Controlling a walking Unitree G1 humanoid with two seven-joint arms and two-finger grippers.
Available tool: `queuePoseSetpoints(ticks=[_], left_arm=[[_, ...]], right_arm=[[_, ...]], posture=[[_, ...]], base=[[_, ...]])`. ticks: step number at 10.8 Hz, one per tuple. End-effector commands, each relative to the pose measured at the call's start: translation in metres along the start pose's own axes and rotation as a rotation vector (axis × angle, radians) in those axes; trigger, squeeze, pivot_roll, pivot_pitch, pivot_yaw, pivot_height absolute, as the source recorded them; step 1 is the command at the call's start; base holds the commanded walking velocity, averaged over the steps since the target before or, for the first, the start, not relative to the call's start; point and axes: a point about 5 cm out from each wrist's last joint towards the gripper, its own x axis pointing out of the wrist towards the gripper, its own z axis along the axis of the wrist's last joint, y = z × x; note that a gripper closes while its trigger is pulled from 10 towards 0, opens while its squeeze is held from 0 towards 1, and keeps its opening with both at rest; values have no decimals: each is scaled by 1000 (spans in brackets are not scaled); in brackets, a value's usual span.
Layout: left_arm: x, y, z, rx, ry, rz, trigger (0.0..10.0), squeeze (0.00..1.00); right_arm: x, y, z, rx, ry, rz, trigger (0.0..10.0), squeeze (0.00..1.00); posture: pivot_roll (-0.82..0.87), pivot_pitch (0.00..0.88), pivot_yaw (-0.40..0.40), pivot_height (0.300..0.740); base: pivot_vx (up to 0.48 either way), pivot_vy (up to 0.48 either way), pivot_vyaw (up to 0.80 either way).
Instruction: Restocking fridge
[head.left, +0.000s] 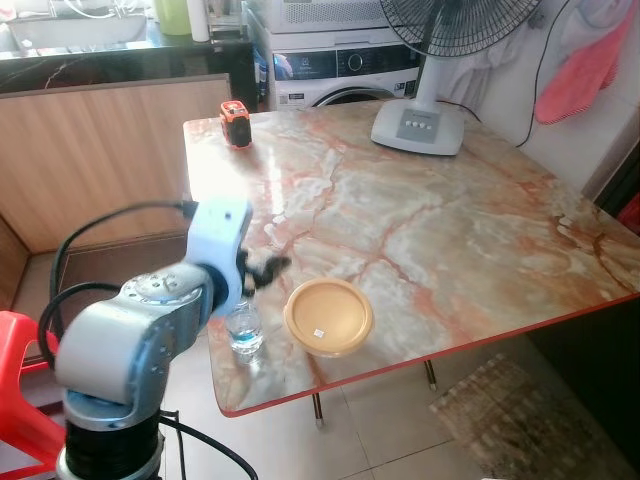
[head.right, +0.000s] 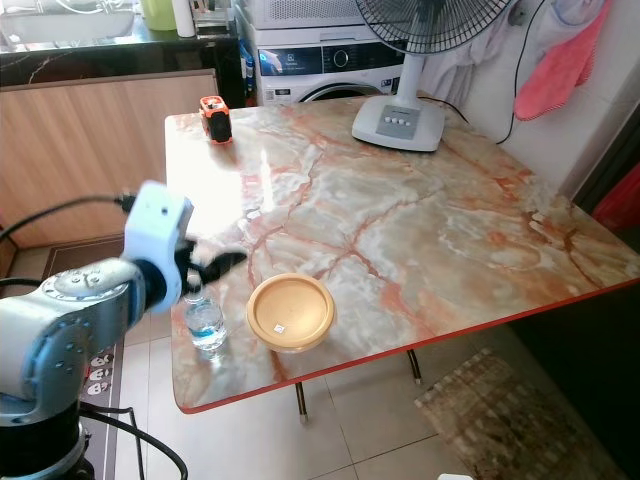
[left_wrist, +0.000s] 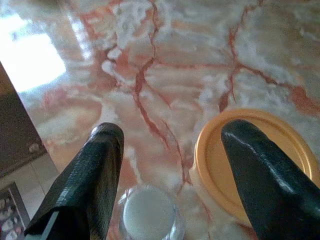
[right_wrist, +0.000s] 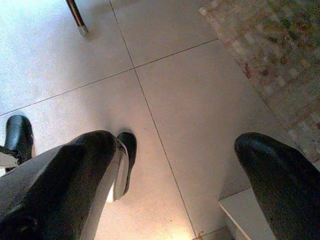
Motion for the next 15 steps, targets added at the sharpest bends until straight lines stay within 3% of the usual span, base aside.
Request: queuePoseSetpoints(ticks=[1,4,7,10,11,12,15], left_arm=[[-7,6,5,-4,-7,17,10000,0],[-10,10,-4,14,48,19,10000,0],[-4,4,-22,-13,123,-33,10000,0],[-3,6,-22,-23,122,-18,10000,0],[-4,6,-22,-27,121,-11,6941,0],[-4,9,-23,-25,126,3,0,0],[-5,11,-25,-25,132,15,0,0]], right_arm=[[0,-2,1,-8,6,-1,10000,0],[0,-2,0,-16,21,0,10000,0],[0,-2,-2,-19,27,-1,10000,0],[-1,-4,-3,-22,29,-2,10000,0],[-1,-4,-3,-23,30,-2,10000,0],[-1,-4,-3,-23,30,-1,10000,0],[-1,-4,-3,-25,32,6,10000,0]], posture=[[164,0,-55,740],[162,0,-53,740],[146,0,-51,740],[146,0,-57,740],[146,0,-56,740],[147,0,-57,740],[153,0,-58,740]], base=[[0,0,0],[0,0,0],[0,0,0],[0,0,0],[0,0,0],[0,0,0],[0,0,0]])
